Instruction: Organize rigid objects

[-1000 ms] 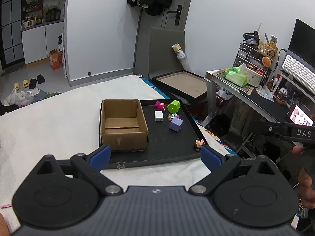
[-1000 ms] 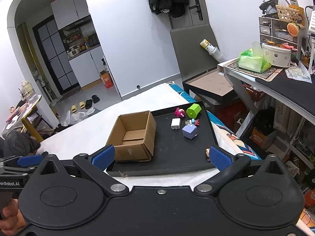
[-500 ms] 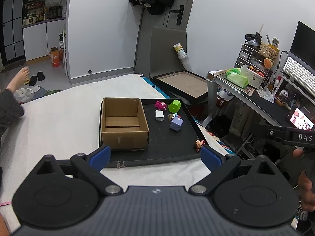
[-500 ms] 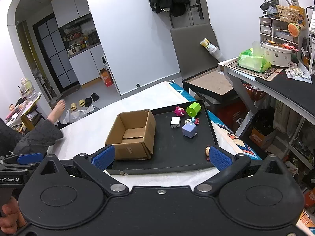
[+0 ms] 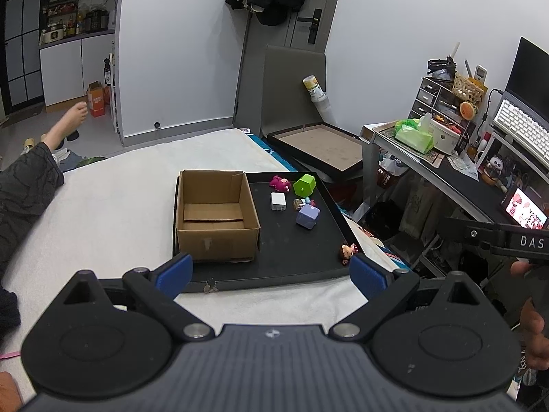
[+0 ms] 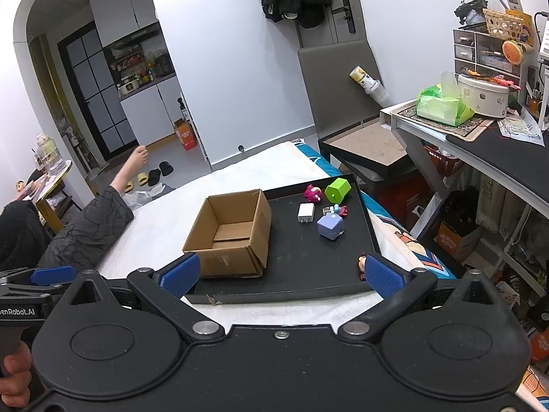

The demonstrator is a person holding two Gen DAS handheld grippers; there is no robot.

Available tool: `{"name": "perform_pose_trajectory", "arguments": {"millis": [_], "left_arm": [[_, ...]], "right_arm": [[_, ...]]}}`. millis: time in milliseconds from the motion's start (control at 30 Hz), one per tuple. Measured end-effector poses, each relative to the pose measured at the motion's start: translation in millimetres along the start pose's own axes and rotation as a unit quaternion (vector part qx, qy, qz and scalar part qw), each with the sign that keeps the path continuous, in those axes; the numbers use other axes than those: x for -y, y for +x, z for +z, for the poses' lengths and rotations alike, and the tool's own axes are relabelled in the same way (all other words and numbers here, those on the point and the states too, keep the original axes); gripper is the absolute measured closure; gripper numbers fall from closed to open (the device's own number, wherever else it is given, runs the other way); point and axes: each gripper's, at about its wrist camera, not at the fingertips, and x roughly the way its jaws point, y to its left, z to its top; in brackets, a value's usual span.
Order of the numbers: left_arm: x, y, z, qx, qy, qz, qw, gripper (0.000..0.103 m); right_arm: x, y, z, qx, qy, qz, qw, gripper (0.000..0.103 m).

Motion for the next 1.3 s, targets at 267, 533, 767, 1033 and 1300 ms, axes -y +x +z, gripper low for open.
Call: {"name": "perform_pose_trajectory", "arguments": {"millis": [267,533,767,1033,1300], "left_arm": [[0,0,0,0.000,0.000,0.000,1.0000,0.005],[-4,7,-4,-0.007,-0.008,-0.003,0.9999,0.005],[-12,16,-2,-0.012,-0.014,-0.008,0.9998,0.006],[-21,34,5,-0.018,-0.021,-0.014,0.9995,0.006],[-36,56,13,-0.022,-0.038,-0.013,0.9989,0.006]], "right_arm": [[0,1,0,0.000,-0.003,0.000,1.000,0.000],[-3,5,-2,-0.009,-0.008,-0.005,1.000,0.000],[-5,13,-3,-0.017,-0.010,-0.010,1.000,0.000],[-2,24,0,-0.025,-0.004,-0.011,1.000,0.000],[6,49,4,-0.045,0.004,-0.025,0.999,0.000]]}}
